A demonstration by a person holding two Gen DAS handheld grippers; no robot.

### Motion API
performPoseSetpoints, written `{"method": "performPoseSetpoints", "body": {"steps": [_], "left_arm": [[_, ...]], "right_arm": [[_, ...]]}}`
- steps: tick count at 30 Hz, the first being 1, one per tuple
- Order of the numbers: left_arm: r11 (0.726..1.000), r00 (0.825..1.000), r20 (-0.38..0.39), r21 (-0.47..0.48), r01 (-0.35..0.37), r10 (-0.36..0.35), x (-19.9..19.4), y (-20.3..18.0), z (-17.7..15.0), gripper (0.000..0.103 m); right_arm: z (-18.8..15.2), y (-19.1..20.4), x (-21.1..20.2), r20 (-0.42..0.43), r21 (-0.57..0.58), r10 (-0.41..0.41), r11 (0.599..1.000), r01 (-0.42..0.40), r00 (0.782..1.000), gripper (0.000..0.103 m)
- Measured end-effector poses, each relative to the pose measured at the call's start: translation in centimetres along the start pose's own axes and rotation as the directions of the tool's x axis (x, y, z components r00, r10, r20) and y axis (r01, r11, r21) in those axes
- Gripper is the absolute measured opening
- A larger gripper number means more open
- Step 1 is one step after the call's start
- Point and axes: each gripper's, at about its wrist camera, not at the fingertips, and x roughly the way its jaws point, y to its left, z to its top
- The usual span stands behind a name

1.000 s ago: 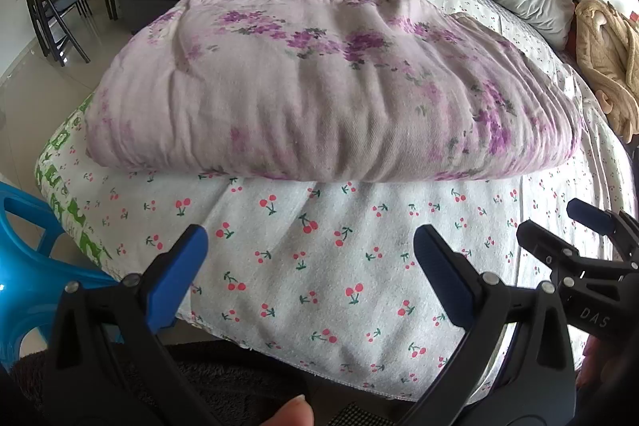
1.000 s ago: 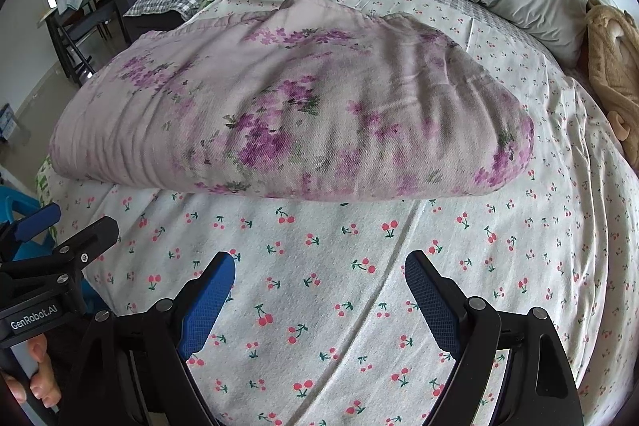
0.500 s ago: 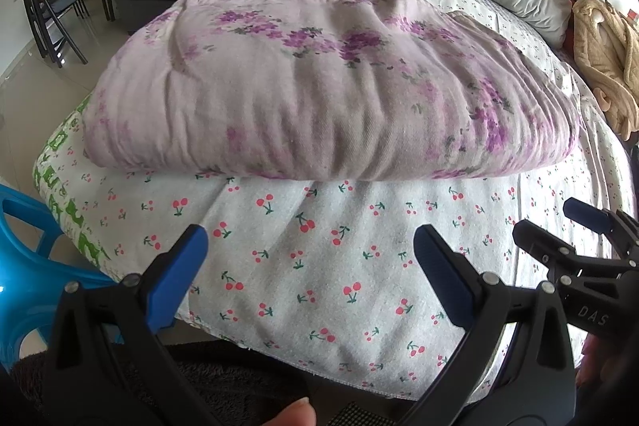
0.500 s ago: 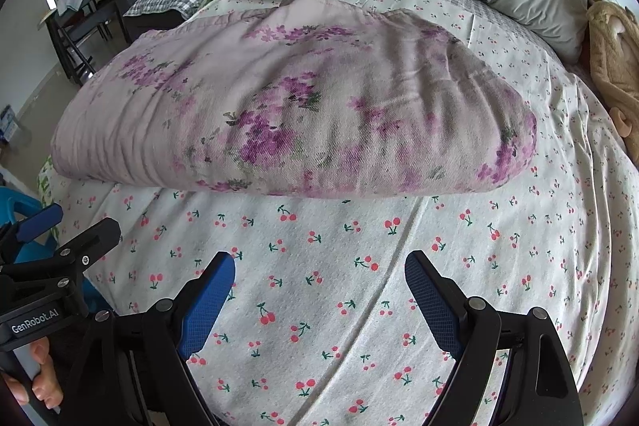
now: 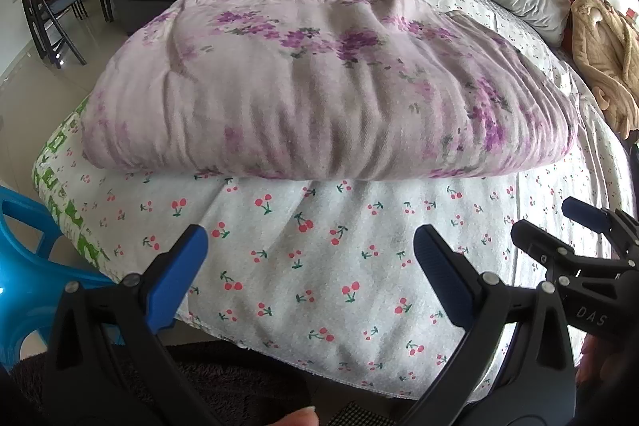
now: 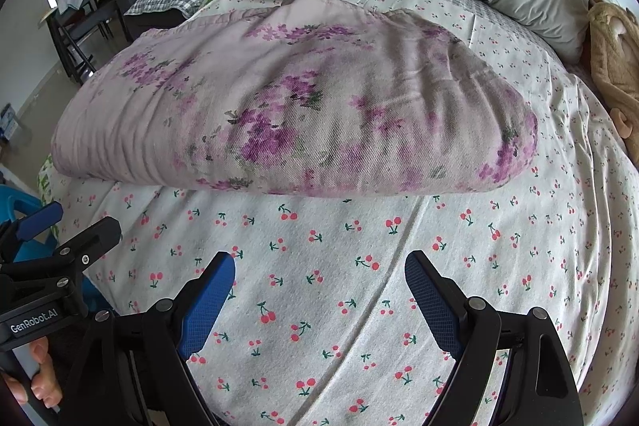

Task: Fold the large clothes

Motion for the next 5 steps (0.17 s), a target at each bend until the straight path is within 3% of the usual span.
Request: {"method": "performPoseSetpoints", "body": {"steps": [5], "left_arm": [[0.997,0.999,0.007,0.067,0.048,-0.049,-0.3,-1.3,0.3,0.102]], "right_arm": [[0.0,-0.2,-0.2,0.013,-0.002,0.002,1.0,-0.001,1.0,0.088]]}}
